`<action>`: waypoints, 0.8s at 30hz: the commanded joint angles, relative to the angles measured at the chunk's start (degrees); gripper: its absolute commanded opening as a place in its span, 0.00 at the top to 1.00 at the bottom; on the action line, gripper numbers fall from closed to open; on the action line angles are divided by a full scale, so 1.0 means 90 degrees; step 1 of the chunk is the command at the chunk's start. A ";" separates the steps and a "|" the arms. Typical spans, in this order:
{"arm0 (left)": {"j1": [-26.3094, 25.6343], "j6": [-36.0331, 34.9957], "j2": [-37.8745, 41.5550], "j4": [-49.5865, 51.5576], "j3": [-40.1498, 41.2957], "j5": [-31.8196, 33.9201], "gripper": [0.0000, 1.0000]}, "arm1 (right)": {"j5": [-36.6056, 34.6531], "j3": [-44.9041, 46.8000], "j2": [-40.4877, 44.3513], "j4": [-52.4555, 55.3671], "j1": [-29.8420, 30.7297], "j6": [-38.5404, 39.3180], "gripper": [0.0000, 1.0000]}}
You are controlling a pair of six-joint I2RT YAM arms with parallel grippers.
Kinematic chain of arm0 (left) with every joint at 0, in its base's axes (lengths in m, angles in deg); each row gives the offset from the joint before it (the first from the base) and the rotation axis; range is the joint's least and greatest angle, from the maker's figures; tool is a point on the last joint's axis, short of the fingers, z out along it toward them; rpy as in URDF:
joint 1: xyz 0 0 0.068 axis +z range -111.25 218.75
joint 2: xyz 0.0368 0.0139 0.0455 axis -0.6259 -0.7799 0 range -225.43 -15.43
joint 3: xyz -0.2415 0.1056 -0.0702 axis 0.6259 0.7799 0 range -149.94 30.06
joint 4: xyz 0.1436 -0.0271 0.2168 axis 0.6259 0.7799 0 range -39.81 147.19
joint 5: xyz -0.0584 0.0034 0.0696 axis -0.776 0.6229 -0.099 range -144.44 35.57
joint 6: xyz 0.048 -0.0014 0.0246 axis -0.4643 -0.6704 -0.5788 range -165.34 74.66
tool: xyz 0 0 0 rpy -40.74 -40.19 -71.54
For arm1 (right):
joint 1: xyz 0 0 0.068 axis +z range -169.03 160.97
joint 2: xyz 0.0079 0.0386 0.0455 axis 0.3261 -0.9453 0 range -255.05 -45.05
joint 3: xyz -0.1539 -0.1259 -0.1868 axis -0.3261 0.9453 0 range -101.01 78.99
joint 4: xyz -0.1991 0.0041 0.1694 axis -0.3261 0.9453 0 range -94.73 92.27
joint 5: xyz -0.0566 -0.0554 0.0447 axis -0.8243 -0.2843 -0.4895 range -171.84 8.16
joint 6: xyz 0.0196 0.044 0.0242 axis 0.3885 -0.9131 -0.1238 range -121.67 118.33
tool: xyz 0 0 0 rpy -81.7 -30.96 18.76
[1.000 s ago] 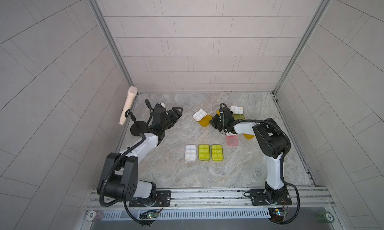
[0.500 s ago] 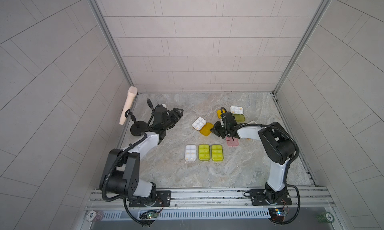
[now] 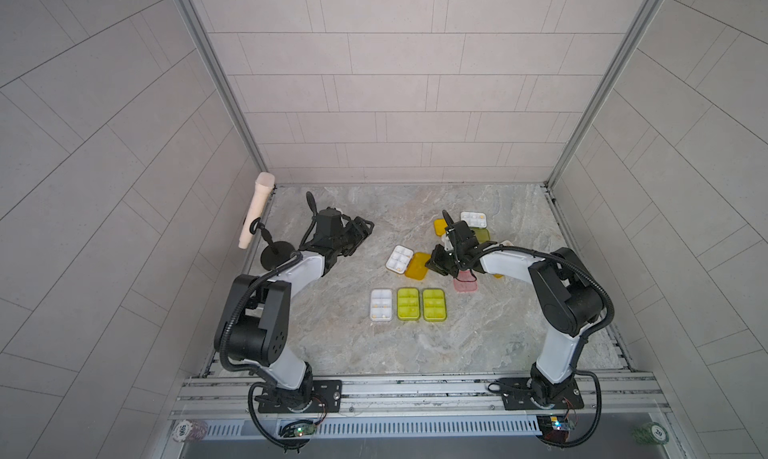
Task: Close pillboxes
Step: Adjust the pillbox at the center of the board.
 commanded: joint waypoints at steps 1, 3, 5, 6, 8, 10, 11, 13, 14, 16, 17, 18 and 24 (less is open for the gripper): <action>-0.0144 -0.0205 -0.0129 0.0235 -0.0221 -0.0271 0.24 | 0.0037 -0.0200 0.0095 0.0463 -0.0081 0.0432 0.81; -0.0220 -0.0262 -0.0260 0.0328 -0.0299 -0.0340 0.24 | 0.0051 -0.0300 0.0072 0.0537 -0.0093 0.0546 0.78; -0.0314 -0.0280 -0.0400 0.0353 -0.0344 -0.0408 0.24 | 0.0073 -0.0402 0.0013 0.0642 -0.0112 0.0629 0.76; -0.0368 -0.0282 -0.0470 0.0384 -0.0372 -0.0432 0.24 | 0.0093 -0.0401 -0.0011 0.0635 -0.0126 0.0630 0.74; -0.0456 -0.0295 -0.0584 0.0404 -0.0397 -0.0460 0.24 | 0.0092 -0.0406 -0.0021 0.0624 -0.0141 0.0639 0.70; -0.0528 -0.0351 -0.0663 0.0471 -0.0451 -0.0463 0.24 | 0.0129 -0.0402 -0.0013 0.0626 -0.0149 0.0658 0.64; -0.0563 -0.0387 -0.0704 0.0538 -0.0473 -0.0454 0.24 | 0.0147 -0.0401 -0.0012 0.0624 -0.0150 0.0668 0.62; -0.0615 -0.0485 -0.0760 0.0696 -0.0550 -0.0408 0.24 | 0.0171 -0.0377 -0.0012 0.0629 -0.0155 0.0674 0.55; -0.0638 -0.0530 -0.0788 0.0790 -0.0569 -0.0372 0.24 | 0.0164 -0.0360 -0.0003 0.0623 -0.0150 0.0678 0.52; -0.0657 -0.0573 -0.0812 0.0929 -0.0595 -0.0272 0.23 | 0.0132 -0.0317 0.0031 0.0659 -0.0165 0.0729 0.49; -0.0655 -0.0584 -0.0815 0.0932 -0.0588 -0.0244 0.23 | 0.0069 -0.0287 0.0083 0.0678 -0.0170 0.0768 0.47; -0.0656 -0.0594 -0.0833 0.0915 -0.0600 -0.0246 0.23 | 0.0002 -0.0258 0.0138 0.0704 -0.0178 0.0800 0.45; -0.0735 -0.0606 -0.1127 0.0931 -0.0754 -0.0491 0.23 | 0.0111 -0.0092 0.0245 0.0654 -0.0208 0.0899 0.38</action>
